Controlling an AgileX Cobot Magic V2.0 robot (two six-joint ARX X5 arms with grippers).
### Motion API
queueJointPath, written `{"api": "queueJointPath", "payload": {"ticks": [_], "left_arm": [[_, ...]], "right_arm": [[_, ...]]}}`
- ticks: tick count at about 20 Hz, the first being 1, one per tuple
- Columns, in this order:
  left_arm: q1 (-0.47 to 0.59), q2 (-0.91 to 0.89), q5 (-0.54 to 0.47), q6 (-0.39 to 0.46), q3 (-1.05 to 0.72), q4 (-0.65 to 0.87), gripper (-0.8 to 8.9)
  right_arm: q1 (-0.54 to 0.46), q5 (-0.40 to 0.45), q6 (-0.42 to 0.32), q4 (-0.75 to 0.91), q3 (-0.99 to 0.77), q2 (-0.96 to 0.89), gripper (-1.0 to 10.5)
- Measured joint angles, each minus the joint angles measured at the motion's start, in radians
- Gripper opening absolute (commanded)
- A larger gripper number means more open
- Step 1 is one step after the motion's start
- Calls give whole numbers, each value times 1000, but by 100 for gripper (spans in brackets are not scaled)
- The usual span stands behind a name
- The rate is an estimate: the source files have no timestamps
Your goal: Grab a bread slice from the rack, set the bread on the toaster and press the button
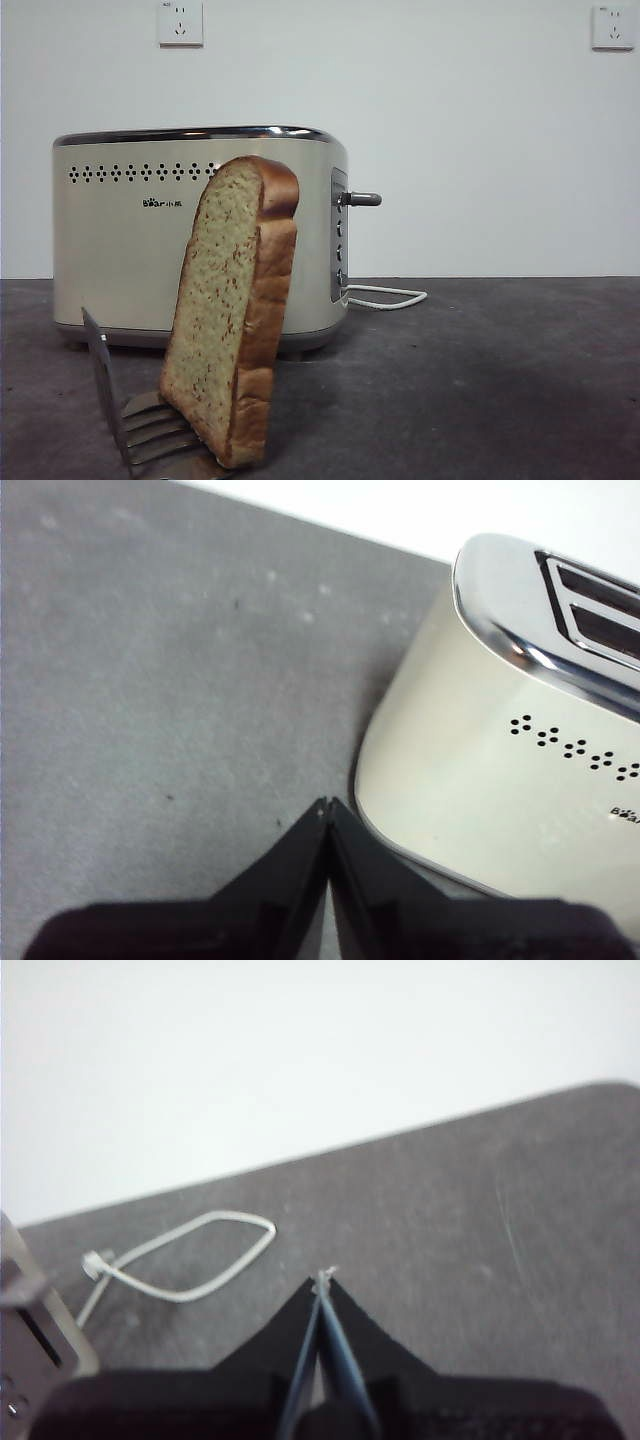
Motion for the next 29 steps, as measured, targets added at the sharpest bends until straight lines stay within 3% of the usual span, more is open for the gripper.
{"api": "queueJointPath", "payload": {"ticks": [7,13,18,20,24,26,29], "left_arm": [[-48,196,12,-20,187,-174,-6],[-104,352,39,-57,394,-481,-6],[-220,449,39,-19,579,-672,-6],[-296,485,40,51,658,-727,-6],[-480,554,41,287,754,-809,-4],[-576,578,42,442,760,-829,0],[-725,596,40,774,760,-835,0]], "right_arm": [[0,0,1,-115,140,31,-3],[0,11,-2,-269,285,105,-3],[0,14,-39,-340,391,200,-3],[0,14,-54,-352,430,245,-3],[0,14,-61,-388,484,322,-3],[0,14,-63,-405,492,352,-3],[0,13,-98,-414,492,378,-3]]}}
